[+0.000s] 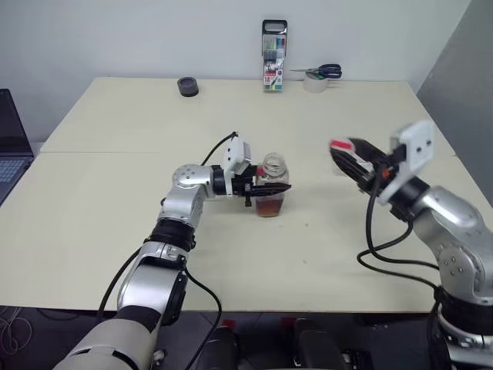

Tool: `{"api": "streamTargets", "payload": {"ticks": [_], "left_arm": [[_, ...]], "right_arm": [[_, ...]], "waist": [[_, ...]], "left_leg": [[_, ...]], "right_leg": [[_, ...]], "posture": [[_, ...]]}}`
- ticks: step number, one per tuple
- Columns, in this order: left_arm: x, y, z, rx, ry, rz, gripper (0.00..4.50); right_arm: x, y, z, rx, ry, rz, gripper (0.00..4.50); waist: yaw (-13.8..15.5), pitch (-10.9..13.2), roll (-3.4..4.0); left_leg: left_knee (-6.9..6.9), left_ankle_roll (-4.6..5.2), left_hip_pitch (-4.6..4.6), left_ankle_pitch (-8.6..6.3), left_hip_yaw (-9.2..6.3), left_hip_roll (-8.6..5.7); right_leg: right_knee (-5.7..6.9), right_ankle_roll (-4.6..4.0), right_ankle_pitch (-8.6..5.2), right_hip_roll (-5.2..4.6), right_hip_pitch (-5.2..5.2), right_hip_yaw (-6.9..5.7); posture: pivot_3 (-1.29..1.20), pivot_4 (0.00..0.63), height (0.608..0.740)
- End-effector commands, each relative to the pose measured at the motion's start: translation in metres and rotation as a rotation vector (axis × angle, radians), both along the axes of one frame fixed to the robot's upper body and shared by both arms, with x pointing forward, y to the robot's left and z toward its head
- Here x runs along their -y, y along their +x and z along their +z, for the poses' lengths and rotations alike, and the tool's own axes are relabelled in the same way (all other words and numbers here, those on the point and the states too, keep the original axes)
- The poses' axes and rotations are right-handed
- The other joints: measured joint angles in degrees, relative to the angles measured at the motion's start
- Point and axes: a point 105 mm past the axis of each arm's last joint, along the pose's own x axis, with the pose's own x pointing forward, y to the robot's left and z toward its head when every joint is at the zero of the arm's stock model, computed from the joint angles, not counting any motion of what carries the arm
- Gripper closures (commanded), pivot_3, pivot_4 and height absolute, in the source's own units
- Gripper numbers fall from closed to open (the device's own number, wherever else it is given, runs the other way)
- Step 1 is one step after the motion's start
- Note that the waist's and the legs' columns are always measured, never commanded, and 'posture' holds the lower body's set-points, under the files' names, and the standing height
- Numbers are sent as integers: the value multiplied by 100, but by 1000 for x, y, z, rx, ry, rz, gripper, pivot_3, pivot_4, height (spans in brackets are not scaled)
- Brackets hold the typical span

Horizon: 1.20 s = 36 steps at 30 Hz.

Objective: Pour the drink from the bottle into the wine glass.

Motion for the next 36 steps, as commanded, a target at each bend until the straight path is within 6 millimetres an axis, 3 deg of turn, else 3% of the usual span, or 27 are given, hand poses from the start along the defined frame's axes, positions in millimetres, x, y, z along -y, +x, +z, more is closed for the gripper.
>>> {"api": "streamTargets", "payload": {"ticks": [1,3,9,12,15,19,27,36], "left_arm": [[-17,-3,27,52,-64,47,2865],[-23,-6,27,48,-57,64,2865],[-41,-4,29,45,-46,136,2865],[-55,2,29,51,-40,205,2865],[-69,11,30,55,-52,291,2865],[-93,28,34,50,-121,471,2865],[-150,52,21,74,-102,876,2866],[-181,58,22,100,-180,1094,2868]], "right_arm": [[41,-1,-56,-135,-61,-239,2776],[43,-5,-81,-206,-56,-264,2028],[38,-18,-121,-341,-61,-230,38],[44,-28,-123,-389,-100,-187,0],[52,-29,-102,-304,-188,-162,0],[15,-38,-58,-145,-206,90,0],[-84,-31,-13,-10,-195,461,0],[-125,-4,10,81,-193,538,0]], "waist": [[-9,0,1],[-32,-1,5],[-41,-3,10],[-29,-4,10],[-10,-4,9],[17,-3,8],[-67,-3,7],[17,-4,0]], "left_leg": [[-2,0,2,0,1,1],[-3,0,6,0,8,0],[-2,0,24,1,17,8],[-3,0,22,1,15,7],[-3,0,21,0,13,5],[1,0,19,0,14,3],[-3,0,26,1,5,13],[6,-15,7,9,1,-4]], "right_leg": [[0,0,0,1,0,2],[3,0,0,1,-1,8],[7,1,-1,10,6,15],[4,1,-1,10,7,14],[0,1,-1,8,10,12],[-2,2,-1,5,11,12],[2,2,-1,14,10,6],[-5,1,0,-13,5,-1]], "posture": [[0,150,740],[0,150,740],[0,150,740],[0,150,740],[0,150,740],[0,150,740],[0,150,740],[0,150,740]]}}
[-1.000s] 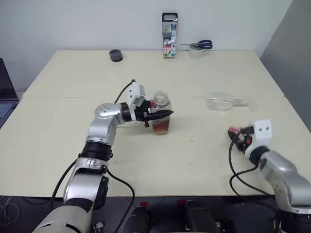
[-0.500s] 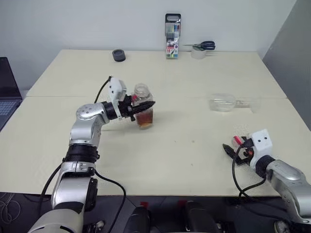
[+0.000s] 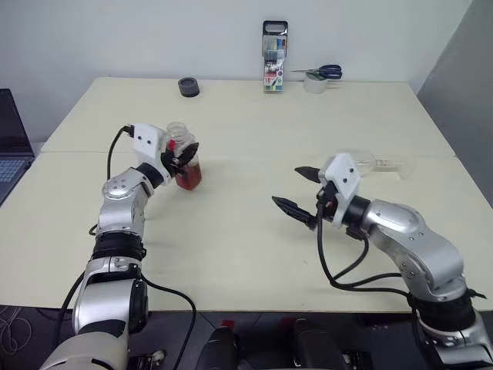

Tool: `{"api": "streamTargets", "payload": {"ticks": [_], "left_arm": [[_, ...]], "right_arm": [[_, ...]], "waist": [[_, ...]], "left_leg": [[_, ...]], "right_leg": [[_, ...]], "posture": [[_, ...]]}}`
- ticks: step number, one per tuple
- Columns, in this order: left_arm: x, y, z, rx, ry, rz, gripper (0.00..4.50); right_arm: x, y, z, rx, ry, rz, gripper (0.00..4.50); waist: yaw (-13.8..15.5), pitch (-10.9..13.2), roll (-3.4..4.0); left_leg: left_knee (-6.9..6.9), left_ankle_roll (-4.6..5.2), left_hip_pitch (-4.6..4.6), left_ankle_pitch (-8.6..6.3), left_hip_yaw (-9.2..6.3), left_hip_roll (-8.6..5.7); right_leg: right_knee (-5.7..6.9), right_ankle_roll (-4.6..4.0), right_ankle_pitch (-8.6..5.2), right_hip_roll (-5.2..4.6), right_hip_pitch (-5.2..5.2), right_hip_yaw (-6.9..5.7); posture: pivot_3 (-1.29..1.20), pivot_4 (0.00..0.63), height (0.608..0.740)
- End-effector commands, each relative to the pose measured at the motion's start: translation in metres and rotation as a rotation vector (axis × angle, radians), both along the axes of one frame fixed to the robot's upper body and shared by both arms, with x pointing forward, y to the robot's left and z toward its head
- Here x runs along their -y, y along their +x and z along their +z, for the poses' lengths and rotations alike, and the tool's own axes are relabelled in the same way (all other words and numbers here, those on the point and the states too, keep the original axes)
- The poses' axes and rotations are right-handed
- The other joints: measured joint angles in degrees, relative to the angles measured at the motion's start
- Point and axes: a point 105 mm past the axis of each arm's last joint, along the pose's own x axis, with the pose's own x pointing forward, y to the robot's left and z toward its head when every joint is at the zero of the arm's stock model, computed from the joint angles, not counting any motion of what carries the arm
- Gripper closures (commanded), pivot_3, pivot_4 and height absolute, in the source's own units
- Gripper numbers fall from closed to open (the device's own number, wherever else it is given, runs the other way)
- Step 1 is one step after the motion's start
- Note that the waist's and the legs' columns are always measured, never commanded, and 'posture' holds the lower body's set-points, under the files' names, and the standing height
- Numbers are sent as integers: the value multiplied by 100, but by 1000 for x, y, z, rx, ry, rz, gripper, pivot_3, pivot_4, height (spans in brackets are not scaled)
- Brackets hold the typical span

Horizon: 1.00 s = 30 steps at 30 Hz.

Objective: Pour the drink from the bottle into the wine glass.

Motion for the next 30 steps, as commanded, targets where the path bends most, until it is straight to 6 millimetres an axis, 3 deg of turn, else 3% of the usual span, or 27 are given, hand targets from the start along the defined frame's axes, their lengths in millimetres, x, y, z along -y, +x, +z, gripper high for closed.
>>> {"api": "streamTargets", "payload": {"ticks": [1,8,17,24,30], "left_arm": [[-13,-1,18,87,-15,76,2868],[-22,-2,3,70,-53,161,2868],[-24,-2,-7,50,-45,182,14],[-23,-6,-17,38,-24,174,14],[-19,-14,-40,5,13,161,14]], "right_arm": [[-14,4,15,66,6,40,0],[-28,10,20,92,12,63,0],[-30,9,19,93,9,67,0],[-31,7,16,90,5,72,0],[-22,5,-7,63,-38,51,0]], "waist": [[-5,0,0],[-20,-1,0],[-41,-2,0],[-41,-2,0],[-36,-4,-2]], "left_leg": [[-1,0,0,0,-1,-1],[-5,-6,1,3,-3,4],[-4,1,6,-1,0,5],[-5,0,5,0,-1,5],[-6,2,6,-1,-2,4]], "right_leg": [[1,0,0,1,-1,-1],[4,-1,0,6,-4,-4],[9,-1,0,7,-4,-2],[7,-1,1,7,-4,-2],[6,-1,0,6,-4,-3]], "posture": [[0,150,740],[0,150,740],[0,150,740],[0,150,740],[0,150,740]]}}
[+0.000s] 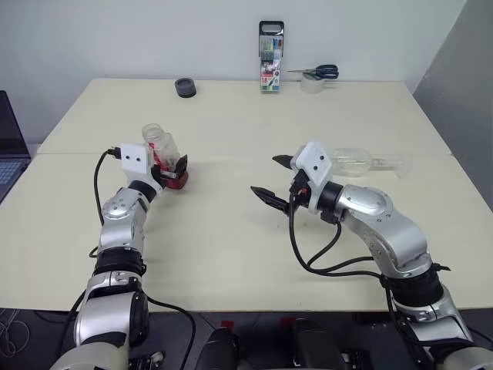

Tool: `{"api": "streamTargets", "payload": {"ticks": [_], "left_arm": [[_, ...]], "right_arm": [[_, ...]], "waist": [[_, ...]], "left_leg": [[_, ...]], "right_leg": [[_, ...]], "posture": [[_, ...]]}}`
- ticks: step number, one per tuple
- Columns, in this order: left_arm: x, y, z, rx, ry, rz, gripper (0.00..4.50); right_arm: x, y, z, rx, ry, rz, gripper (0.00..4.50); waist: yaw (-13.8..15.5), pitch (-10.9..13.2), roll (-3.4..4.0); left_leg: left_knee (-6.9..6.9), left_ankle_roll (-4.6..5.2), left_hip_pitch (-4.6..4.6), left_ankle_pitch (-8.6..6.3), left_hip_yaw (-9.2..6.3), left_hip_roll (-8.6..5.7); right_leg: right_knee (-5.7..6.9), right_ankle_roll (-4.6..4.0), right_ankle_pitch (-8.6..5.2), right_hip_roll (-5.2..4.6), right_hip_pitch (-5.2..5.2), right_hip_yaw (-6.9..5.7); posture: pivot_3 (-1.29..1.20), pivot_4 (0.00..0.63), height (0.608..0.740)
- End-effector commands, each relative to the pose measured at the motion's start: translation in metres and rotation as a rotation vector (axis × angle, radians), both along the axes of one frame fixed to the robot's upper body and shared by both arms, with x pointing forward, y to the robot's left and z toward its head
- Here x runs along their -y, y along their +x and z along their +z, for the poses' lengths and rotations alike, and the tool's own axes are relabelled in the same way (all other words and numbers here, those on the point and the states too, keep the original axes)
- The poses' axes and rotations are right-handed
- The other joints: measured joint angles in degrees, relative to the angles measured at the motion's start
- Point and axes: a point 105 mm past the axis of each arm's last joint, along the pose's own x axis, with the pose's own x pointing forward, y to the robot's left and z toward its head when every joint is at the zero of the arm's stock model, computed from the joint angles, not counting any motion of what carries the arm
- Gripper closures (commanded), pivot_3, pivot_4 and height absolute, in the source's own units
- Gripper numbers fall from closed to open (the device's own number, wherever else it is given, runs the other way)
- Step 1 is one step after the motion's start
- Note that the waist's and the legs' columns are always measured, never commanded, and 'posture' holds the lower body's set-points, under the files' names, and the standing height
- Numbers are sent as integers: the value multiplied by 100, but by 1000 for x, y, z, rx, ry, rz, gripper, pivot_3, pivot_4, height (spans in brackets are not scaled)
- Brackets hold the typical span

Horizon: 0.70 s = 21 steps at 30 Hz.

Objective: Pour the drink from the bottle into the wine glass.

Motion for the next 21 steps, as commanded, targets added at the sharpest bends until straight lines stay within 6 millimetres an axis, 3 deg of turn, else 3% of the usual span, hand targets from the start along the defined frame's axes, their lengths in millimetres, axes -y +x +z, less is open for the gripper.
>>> {"api": "streamTargets", "payload": {"ticks": [1,10,13,17,21], "left_arm": [[3,-3,3,39,23,-6,14],[-3,-26,-17,29,46,44,14],[-2,-50,-25,22,62,54,14],[13,-80,-30,5,103,-24,14],[48,-98,-34,-30,115,-227,14]], "right_arm": [[3,-6,-3,23,3,6,0],[30,-14,-21,24,-6,-106,0],[43,-20,-23,32,-23,-151,0],[63,-25,-25,56,-60,-241,0],[107,-21,-19,157,-166,-471,0]], "waist": [[2,0,0],[9,-1,-1],[6,-1,-1],[33,-2,-1],[139,-3,-1]], "left_leg": [[0,0,-2,0,0,0],[-3,6,1,-3,1,2],[-5,6,0,-4,2,3],[-6,7,4,-5,2,12],[-2,10,8,-6,4,6]], "right_leg": [[-1,0,0,0,0,0],[-1,0,0,1,-1,3],[-4,0,0,-4,0,6],[-3,0,0,-5,1,10],[-3,1,-1,-3,10,6]], "posture": [[0,150,740],[0,150,740],[0,150,740],[0,150,740],[0,150,740]]}}
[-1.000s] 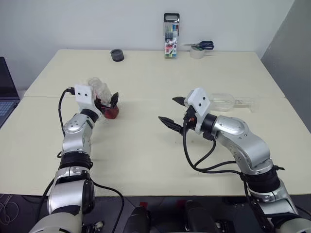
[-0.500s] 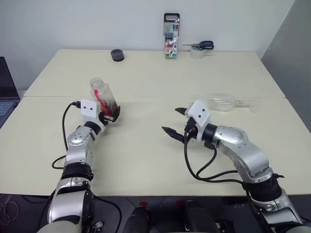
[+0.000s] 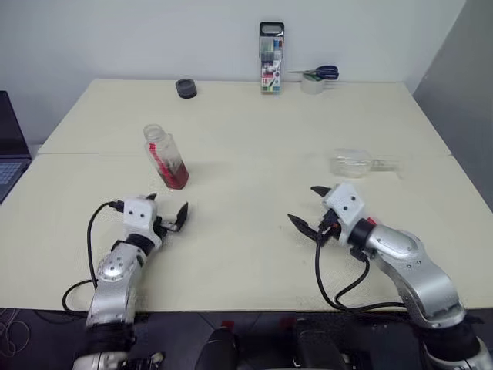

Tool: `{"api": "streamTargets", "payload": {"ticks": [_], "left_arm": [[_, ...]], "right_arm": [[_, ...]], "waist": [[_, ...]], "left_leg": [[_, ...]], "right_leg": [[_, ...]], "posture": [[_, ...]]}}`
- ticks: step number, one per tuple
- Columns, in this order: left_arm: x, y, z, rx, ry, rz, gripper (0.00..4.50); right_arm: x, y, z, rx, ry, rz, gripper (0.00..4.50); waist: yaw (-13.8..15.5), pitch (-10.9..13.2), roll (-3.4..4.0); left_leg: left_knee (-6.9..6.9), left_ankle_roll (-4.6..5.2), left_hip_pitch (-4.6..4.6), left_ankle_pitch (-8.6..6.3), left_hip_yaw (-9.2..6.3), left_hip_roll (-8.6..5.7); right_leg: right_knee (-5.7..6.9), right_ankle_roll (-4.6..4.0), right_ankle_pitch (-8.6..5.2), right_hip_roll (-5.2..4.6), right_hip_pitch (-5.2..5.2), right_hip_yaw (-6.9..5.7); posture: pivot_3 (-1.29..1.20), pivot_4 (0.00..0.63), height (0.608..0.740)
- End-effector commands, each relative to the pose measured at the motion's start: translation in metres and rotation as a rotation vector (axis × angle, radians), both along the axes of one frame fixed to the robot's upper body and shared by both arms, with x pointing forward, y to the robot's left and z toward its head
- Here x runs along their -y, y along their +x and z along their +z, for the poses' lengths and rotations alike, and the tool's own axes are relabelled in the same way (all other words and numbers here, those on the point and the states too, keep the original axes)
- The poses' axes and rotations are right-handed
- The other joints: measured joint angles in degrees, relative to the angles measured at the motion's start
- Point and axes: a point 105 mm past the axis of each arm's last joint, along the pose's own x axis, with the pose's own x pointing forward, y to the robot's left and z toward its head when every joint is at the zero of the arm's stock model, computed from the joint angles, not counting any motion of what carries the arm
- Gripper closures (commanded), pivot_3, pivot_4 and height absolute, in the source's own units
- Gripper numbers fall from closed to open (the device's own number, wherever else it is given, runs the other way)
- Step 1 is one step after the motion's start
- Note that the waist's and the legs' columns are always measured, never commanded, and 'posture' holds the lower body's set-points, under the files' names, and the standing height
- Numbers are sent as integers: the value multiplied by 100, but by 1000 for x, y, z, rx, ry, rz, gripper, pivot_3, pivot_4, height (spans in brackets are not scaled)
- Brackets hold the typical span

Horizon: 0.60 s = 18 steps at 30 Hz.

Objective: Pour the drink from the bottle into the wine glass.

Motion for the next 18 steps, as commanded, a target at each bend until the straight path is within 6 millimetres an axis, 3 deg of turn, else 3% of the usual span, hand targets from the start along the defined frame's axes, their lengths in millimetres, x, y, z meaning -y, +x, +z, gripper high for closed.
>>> {"api": "streamTargets", "payload": {"ticks": [1,7,12,18], "left_arm": [[35,-7,18,25,-5,-199,14],[92,-7,33,-68,-52,-617,14],[111,-2,47,-99,-3,-831,14],[128,-10,54,-137,40,-1019,14]], "right_arm": [[35,4,22,144,-109,-172,0],[85,23,7,156,-459,-308,0],[120,55,11,264,-748,-401,0],[129,81,4,330,-954,-368,0]], "waist": [[58,-1,-1],[48,-1,-2],[-32,-1,1],[-97,-1,0]], "left_leg": [[2,0,0,0,2,-4],[1,0,3,0,11,-2],[-4,0,15,0,32,1],[-8,-1,10,0,38,3]], "right_leg": [[-1,1,0,0,1,0],[-3,2,1,11,4,0],[0,1,0,14,3,15],[-4,-2,-1,14,-2,19]], "posture": [[0,150,740],[0,150,740],[0,150,740],[0,150,740]]}}
